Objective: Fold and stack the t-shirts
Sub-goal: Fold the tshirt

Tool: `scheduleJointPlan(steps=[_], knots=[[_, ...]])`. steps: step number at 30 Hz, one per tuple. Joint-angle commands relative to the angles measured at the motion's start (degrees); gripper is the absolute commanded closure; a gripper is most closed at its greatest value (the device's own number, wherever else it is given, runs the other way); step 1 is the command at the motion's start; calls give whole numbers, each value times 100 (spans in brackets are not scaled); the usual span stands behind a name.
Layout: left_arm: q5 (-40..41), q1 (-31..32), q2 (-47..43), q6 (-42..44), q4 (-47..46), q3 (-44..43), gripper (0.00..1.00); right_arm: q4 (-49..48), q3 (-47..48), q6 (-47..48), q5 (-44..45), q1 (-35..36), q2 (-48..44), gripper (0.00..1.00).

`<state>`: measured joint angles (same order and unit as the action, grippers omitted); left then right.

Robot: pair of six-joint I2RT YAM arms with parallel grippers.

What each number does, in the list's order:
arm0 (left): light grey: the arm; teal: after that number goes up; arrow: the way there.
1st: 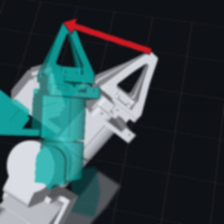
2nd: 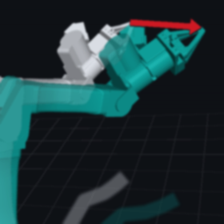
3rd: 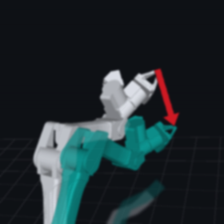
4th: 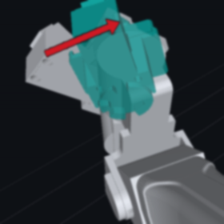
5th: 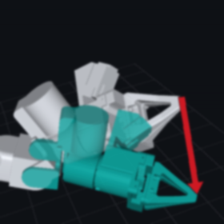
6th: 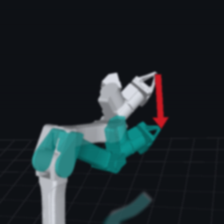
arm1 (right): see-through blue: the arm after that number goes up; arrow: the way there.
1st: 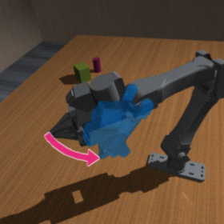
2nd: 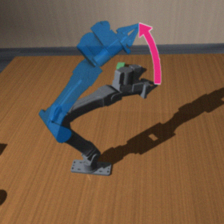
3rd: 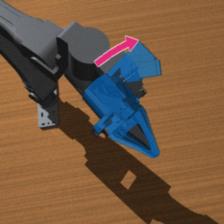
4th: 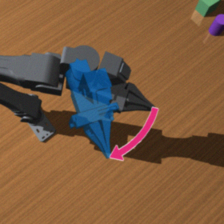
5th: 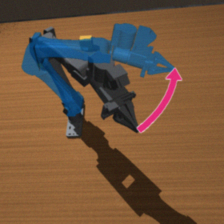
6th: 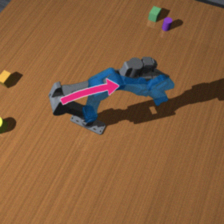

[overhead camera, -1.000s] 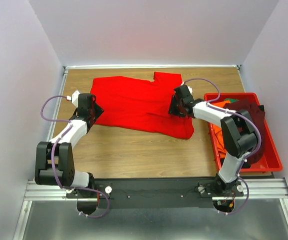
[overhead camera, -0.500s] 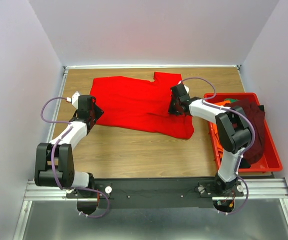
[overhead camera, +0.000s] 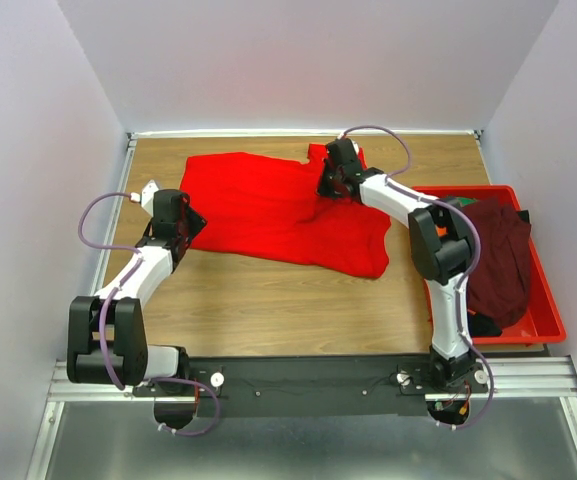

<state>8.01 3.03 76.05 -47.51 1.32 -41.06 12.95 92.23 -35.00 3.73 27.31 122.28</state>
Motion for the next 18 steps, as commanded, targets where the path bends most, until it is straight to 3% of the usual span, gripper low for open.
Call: scheduleJointPlan(steps=[1,11,14,15,16,18], knots=[[-115,22,-47,119,-106,54,48,67,602,169,-319,29,515,93],[-116,22,-38,48,-281,221,43,41,1350,564,-680,29,1114,84],[-63,22,-81,-4,-334,291,42,50,1456,731,-672,29,1071,68],[-11,22,-99,-39,-326,317,41,50,1439,801,-663,29,1026,58],[103,22,-134,-57,-334,370,41,50,1360,837,-637,29,939,37],[235,22,-274,-83,-299,449,40,41,1193,881,-566,29,588,18]])
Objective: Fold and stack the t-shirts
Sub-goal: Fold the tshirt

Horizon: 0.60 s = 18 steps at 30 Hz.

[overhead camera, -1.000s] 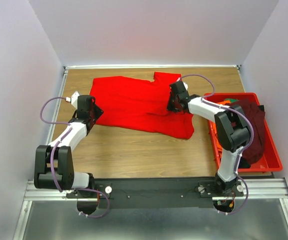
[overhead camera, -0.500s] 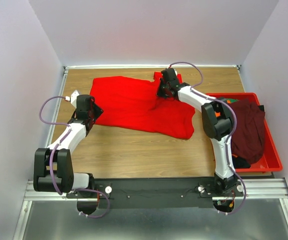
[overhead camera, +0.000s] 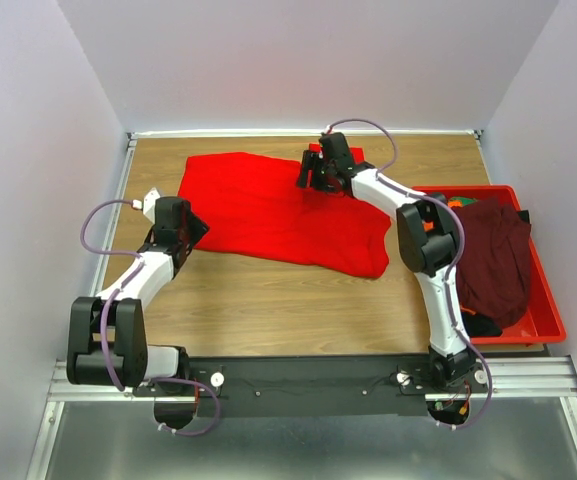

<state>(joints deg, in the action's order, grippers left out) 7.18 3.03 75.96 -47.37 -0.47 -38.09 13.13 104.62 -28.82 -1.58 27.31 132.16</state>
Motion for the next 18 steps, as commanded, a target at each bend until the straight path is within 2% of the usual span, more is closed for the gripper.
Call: scheduleJointPlan(steps=[1,2,5,6,7,8,10,11,13,15,18], knots=[[493,22,-336,-175,-94,196,39,32,-151,254,35,29,-549,14],[608,22,-406,-254,11,292,39,41,-457,237,131,29,-707,11],[1083,22,-679,-596,221,503,38,50,-1213,87,491,29,-1664,12],[1197,14,-740,-650,292,513,38,50,-1851,17,588,29,-1902,13],[1407,5,-732,-676,415,495,38,58,-2171,-105,763,20,-2452,14],[1505,-4,-715,-720,477,478,38,59,-2826,-176,834,20,-2710,16],[1680,-82,-662,-721,574,443,38,59,-3401,-370,905,20,-3211,23],[1699,-118,-644,-712,600,416,38,59,-3717,-414,949,20,-3649,32],[1699,-249,-592,-685,609,407,39,76,-4544,-563,932,20,-4126,38],[1682,-250,-530,-668,557,425,38,129,-5245,-703,1037,20,-4794,38],[1629,-531,-460,-633,460,469,39,295,-5775,-792,1265,29,-5470,38]])
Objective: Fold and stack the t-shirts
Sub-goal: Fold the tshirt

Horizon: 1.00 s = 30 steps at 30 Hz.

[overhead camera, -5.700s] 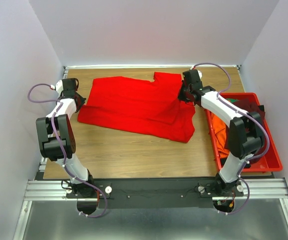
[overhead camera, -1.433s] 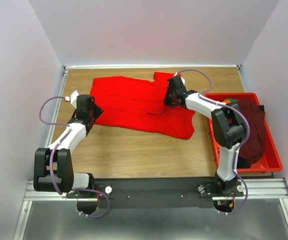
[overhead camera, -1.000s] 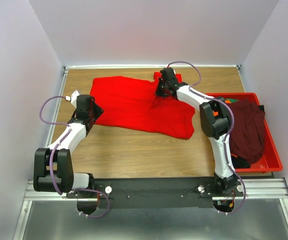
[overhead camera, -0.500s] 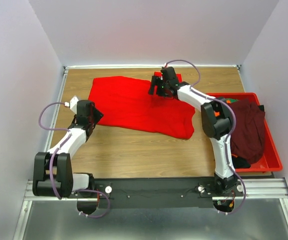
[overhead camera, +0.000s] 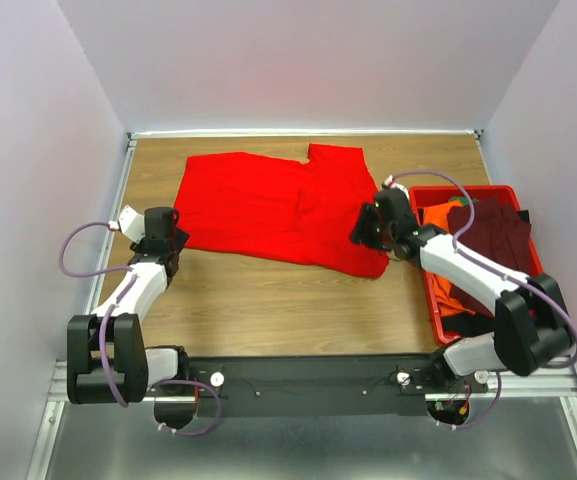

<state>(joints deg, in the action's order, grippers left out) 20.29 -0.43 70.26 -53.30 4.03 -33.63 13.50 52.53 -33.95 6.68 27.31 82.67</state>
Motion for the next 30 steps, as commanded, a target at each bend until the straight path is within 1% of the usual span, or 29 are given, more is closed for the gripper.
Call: scheduleJointPlan(steps=[1,3,7,9,14,18,20,22,23,25,27,30], knots=[[282,-229,120,-14,-25,40,38,285,-699,-313,518,20,-663,39],[247,-291,172,-5,-139,58,39,372,-999,-366,597,20,-840,39],[133,-344,313,39,-306,49,39,408,-1210,-401,721,20,-779,41],[124,-362,400,56,-350,32,39,399,-1237,-428,844,20,-674,41],[62,-388,506,100,-368,40,39,329,-1123,-419,730,20,-270,48],[27,-414,559,127,-579,75,39,303,-1096,-349,712,20,-146,48],[10,-423,577,144,-649,93,39,303,-1061,-305,668,20,-85,52],[-16,-441,629,144,-684,102,39,311,-1026,-208,677,20,3,58],[-34,-458,647,153,-719,93,39,320,-974,-182,747,20,29,67],[-78,-485,717,197,-746,85,39,390,-938,-86,966,3,12,82],[-87,-502,770,197,-763,58,39,583,-859,-24,1072,-50,-41,86],[-113,-520,840,214,-781,32,39,777,-841,99,1283,-243,-181,87]])
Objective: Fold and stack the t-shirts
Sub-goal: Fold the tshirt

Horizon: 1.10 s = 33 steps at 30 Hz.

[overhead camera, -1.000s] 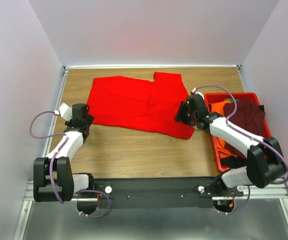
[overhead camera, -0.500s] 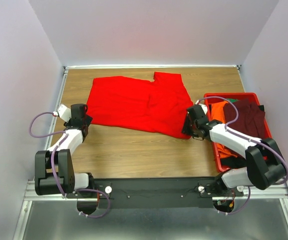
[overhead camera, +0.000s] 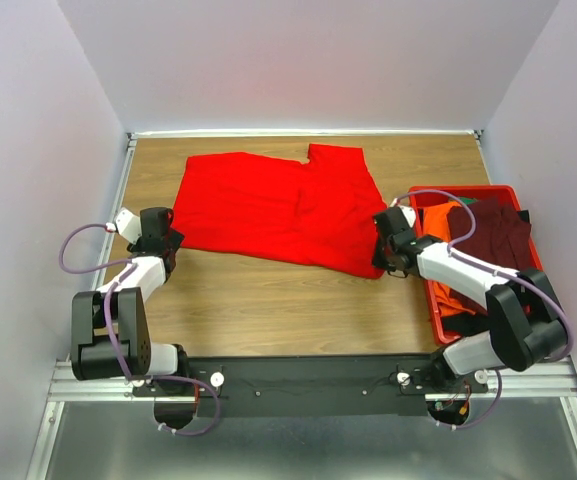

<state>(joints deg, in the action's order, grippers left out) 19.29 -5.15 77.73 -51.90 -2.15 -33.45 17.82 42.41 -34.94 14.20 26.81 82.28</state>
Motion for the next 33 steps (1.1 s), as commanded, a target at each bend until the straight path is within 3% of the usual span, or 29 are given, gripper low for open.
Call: scheduleJointPlan(steps=[1,9,13,17,26,33], knots=[[-39,-48,110,75,-180,-3,39,414,153,215,549,-307,-186,87],[-127,-48,304,92,-250,-56,39,538,135,145,383,-448,-309,84],[-145,-48,400,66,-268,-135,39,538,188,154,-196,-440,-545,63],[-162,-48,567,5,-259,-249,39,529,223,171,-330,-422,-687,53],[127,-39,1217,-127,180,-952,39,354,110,119,-514,-299,-538,51],[207,-48,1560,-84,426,-1243,50,152,-31,75,-576,-281,-327,51]])
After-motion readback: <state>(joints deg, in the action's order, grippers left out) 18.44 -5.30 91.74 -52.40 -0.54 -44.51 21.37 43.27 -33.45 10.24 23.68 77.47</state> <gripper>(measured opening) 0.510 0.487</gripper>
